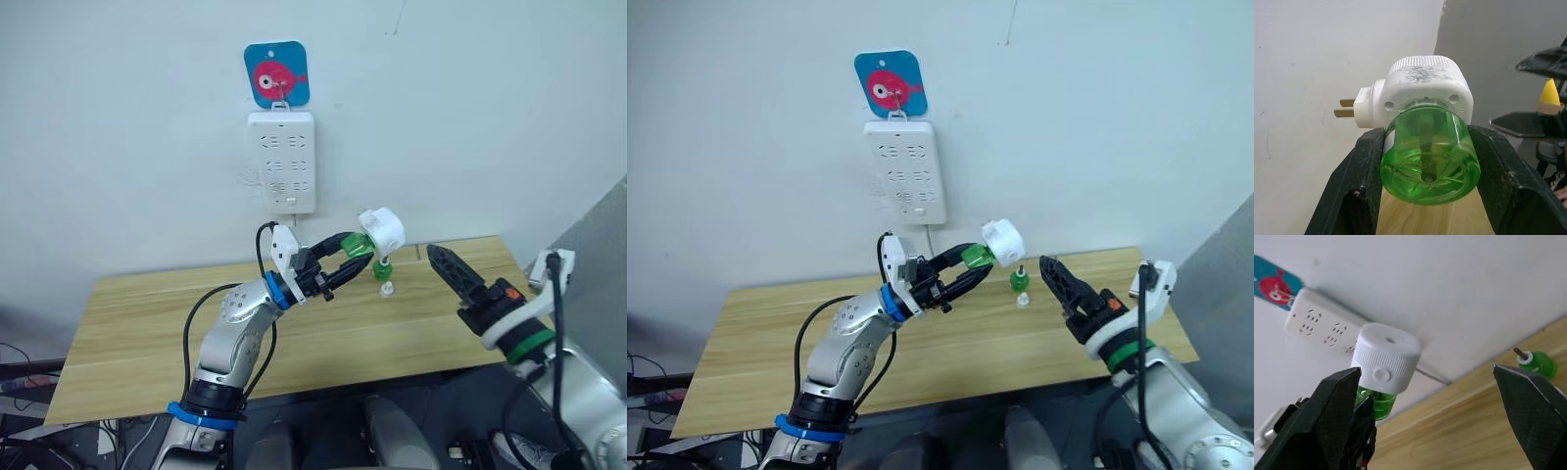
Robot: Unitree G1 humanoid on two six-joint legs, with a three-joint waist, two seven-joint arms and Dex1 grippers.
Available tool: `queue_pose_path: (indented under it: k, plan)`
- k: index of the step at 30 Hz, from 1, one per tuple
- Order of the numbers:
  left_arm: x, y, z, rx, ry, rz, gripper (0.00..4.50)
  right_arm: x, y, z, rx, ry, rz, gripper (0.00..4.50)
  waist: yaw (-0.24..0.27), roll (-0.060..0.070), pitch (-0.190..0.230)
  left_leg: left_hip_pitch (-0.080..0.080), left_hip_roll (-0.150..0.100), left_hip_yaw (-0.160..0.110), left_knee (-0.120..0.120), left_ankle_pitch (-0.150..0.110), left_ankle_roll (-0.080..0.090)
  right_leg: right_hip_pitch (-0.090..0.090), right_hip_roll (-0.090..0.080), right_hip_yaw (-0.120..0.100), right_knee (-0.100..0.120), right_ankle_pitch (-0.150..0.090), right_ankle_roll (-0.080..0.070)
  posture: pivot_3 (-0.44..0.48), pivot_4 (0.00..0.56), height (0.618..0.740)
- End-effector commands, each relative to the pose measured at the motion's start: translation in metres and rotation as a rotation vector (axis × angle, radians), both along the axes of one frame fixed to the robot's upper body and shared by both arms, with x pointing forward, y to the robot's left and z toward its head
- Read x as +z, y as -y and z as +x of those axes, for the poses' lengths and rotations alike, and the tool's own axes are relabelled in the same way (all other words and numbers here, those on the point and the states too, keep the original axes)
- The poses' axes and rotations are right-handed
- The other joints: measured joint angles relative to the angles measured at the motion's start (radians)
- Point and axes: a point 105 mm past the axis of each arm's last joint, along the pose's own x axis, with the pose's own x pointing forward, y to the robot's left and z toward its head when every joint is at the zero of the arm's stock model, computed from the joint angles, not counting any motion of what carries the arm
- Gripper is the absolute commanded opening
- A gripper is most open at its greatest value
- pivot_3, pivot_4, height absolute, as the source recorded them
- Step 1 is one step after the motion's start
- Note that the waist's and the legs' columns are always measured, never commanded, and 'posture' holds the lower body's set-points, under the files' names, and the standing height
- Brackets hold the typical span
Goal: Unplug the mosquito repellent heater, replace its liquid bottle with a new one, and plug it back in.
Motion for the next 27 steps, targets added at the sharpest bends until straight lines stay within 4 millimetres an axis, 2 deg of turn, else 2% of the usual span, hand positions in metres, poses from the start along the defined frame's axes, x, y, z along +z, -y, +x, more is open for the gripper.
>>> queue_pose_path:
  k: [1, 11, 23, 27]
  plan:
    - [0.019, 0.011, -0.003, -0.035, 0.070, -0.028, 2.25, 0.012, -0.014, 0.007, -0.001, 0.037, 0.037, 4.50, -0.005, 0.000, 0.000, 0.000, 0.000, 0.000, 0.000, 0.000, 0.000, 0.000, 0.000, 0.000, 0.000, 0.000, 0.000, -0.265, 0.155, 0.733]
    - [0.020, 0.020, -0.007, -0.061, 0.099, -0.017, 2.25, 0.020, -0.033, 0.020, 0.030, 0.020, 0.122, 4.50, -0.017, 0.000, 0.000, -0.001, -0.001, -0.002, 0.000, 0.000, 0.000, 0.000, 0.000, 0.000, -0.002, 0.000, 0.000, -0.256, 0.153, 0.733]
    - [0.020, 0.023, -0.015, -0.093, 0.102, -0.012, 2.25, 0.026, -0.036, 0.032, 0.033, 0.037, 0.203, 4.50, -0.019, 0.000, 0.000, -0.001, -0.001, -0.003, 0.000, 0.000, 0.000, 0.000, 0.000, 0.000, -0.002, 0.000, 0.000, -0.238, 0.155, 0.733]
    - [0.019, 0.023, -0.018, -0.104, 0.102, -0.005, 2.25, 0.028, -0.039, 0.032, 0.046, 0.043, 0.219, 3.21, -0.019, 0.000, 0.000, -0.001, -0.001, -0.004, 0.000, 0.000, 0.000, 0.000, 0.000, 0.000, -0.002, 0.000, 0.000, -0.233, 0.153, 0.733]
